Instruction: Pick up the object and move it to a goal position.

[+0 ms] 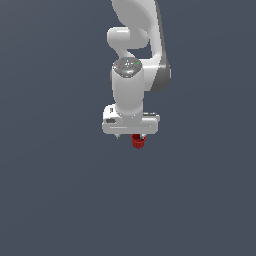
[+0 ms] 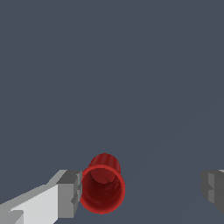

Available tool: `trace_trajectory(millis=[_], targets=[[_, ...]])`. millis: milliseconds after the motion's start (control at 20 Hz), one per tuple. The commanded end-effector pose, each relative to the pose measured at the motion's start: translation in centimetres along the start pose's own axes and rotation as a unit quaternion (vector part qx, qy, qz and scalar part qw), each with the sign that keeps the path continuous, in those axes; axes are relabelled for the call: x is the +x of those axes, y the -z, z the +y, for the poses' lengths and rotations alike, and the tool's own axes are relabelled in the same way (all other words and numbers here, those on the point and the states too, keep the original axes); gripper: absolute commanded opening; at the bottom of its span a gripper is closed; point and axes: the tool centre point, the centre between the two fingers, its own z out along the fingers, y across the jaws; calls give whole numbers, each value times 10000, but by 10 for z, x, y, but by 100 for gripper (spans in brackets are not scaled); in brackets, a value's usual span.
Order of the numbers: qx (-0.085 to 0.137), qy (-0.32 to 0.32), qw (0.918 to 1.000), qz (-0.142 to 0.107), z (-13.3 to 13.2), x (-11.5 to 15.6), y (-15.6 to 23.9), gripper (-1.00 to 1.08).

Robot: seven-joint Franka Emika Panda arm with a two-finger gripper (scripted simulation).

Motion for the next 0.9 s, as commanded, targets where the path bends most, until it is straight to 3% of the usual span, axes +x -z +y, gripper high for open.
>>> trace_trajectory(millis=[0, 450, 850], targets=[[0, 0, 10000, 0, 0, 0, 0, 100], [-31, -125, 9996, -242, 12, -13, -13, 100], [-38, -216, 9995, -231, 10, -14, -15, 100]])
